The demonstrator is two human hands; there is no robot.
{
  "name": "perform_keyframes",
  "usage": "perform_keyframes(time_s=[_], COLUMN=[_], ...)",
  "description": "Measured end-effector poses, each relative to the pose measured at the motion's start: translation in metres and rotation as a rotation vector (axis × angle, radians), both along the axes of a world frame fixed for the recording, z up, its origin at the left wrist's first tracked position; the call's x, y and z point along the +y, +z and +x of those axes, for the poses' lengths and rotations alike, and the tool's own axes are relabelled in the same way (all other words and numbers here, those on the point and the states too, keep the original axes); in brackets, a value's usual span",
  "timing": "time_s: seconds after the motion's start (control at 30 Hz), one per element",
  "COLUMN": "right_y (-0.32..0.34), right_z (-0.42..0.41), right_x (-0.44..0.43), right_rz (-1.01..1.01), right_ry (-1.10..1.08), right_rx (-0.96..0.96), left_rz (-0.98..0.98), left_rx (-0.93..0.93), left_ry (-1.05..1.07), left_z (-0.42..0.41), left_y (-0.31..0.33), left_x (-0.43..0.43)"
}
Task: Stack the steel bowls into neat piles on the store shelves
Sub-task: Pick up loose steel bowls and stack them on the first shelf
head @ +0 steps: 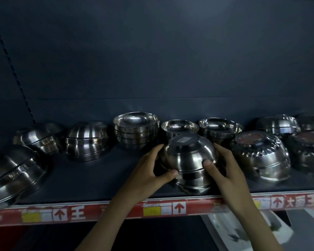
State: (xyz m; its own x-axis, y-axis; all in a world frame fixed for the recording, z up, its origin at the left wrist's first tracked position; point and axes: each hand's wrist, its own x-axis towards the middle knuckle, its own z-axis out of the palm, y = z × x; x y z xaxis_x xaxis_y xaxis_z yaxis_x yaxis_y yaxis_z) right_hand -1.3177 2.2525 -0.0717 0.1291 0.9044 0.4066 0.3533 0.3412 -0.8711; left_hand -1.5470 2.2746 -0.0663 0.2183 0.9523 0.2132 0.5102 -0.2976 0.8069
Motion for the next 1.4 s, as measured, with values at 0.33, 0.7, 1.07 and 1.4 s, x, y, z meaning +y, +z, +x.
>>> perform_keyframes(time_s=[0.33,0.7,1.07,1.4], right_y=[-0.001,0.005,0.006,0.019], right_z=[0.015,0.027,0.024,0.019], right_x=[0.001,0.008,0.004,-0.009], right_rz=[-0.104,-0.212,-0.219,-0.121], right_ry=[0.098,0.220,0.157,0.165], right_rx=[0.058,0.114,0.130,0.161], left_rz=[0.056,0.008,-0.083,0.034], left_rx=[-0.006,-0.055,-0.149,-0.190], left_ry=[-0.014,-0.049,0.013,0.039], left_z=[0.000,-0.003,-0.005,-0.001], left_y=[0.004,0.003,0.001,0.011], left_x=[-0.004,-0.002,0.004,-0.009])
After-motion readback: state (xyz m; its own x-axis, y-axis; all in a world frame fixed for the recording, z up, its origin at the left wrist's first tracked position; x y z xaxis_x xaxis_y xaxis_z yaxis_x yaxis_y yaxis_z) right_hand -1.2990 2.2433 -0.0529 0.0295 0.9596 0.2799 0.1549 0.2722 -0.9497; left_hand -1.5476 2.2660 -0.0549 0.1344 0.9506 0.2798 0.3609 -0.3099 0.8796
